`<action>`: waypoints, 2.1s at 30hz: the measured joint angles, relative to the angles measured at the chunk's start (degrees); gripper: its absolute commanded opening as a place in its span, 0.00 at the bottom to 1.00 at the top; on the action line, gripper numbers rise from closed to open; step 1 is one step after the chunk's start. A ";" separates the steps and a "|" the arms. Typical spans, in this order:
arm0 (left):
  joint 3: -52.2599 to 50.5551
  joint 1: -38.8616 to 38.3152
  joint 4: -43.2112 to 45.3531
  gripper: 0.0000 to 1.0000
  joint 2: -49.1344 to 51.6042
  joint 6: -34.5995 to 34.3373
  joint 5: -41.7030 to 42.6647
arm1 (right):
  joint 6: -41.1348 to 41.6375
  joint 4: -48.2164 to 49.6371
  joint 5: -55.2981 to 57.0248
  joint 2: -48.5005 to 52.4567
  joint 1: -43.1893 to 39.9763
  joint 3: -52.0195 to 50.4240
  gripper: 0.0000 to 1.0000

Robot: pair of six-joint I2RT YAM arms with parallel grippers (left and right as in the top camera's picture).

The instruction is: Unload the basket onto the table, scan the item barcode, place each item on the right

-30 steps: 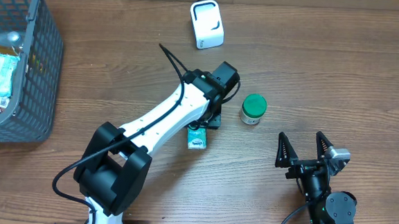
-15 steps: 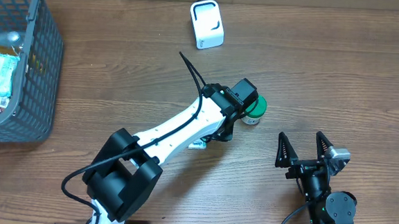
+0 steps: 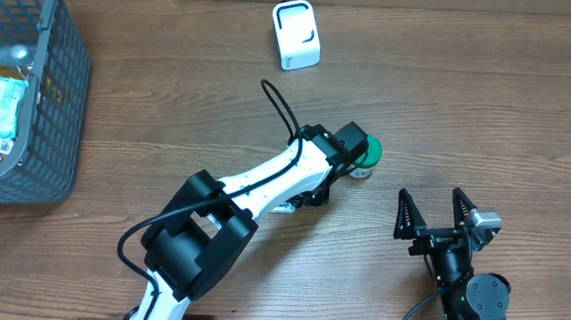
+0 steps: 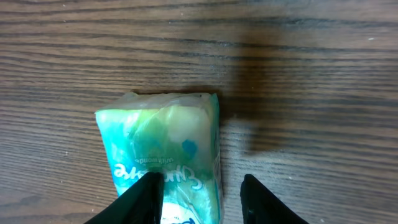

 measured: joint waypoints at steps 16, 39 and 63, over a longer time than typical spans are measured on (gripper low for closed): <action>0.00 0.00 0.00 0.31 1.05 -1.29 -0.44 | 0.02 0.00 0.00 0.00 -0.02 0.00 1.00; 10.86 1.31 -3.65 0.05 3.72 6.73 1.81 | 0.07 0.00 -0.02 0.00 -0.02 0.00 1.00; 2.32 17.86 24.79 0.04 3.06 25.64 55.43 | 0.02 0.00 0.00 0.00 0.00 0.00 1.00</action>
